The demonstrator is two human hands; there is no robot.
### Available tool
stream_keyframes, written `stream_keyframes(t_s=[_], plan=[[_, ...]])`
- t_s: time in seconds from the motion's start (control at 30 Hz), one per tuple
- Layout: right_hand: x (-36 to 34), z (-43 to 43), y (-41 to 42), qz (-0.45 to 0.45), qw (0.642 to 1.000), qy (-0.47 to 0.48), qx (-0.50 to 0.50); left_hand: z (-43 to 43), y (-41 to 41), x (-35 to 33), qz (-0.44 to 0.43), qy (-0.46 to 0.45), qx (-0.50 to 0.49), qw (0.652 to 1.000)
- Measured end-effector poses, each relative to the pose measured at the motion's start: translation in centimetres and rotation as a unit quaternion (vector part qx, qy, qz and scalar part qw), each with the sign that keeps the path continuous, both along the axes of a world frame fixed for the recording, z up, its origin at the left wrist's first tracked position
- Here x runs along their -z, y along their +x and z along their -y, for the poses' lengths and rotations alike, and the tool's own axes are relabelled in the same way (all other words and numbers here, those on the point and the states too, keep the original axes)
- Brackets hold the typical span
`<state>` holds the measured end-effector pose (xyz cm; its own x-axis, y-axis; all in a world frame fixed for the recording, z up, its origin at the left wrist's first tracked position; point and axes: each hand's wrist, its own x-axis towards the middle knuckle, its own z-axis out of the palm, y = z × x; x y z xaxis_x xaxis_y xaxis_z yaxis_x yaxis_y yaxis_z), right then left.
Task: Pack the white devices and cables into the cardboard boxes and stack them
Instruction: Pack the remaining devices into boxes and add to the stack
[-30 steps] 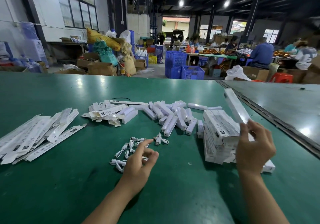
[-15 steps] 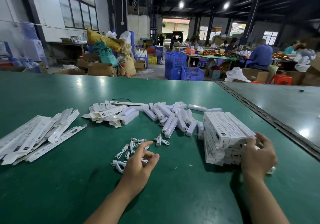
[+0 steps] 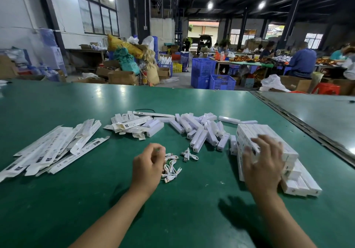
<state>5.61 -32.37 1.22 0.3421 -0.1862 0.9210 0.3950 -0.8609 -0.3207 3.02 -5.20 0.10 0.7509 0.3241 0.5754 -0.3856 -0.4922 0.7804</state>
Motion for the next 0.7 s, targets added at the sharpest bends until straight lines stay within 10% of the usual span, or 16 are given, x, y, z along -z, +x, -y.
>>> stream_keyframes(t_s=[0.17,0.33,0.7], plan=[[1.7,-4.3,-0.4,-0.034,0.985,-0.114,-0.124,-7.3,3.1,-0.3,-0.1,0.172,-0.128,0.971],[3.2,-6.6,-0.8,-0.061,0.958,-0.207,-0.19,-16.8,4.3,0.6,-0.268,0.421,-0.296,0.814],[3.3,-7.8,-1.2,-0.132,0.922,-0.294,-0.216,-29.4,6.3,1.5,-0.469,0.298,-0.342,0.758]])
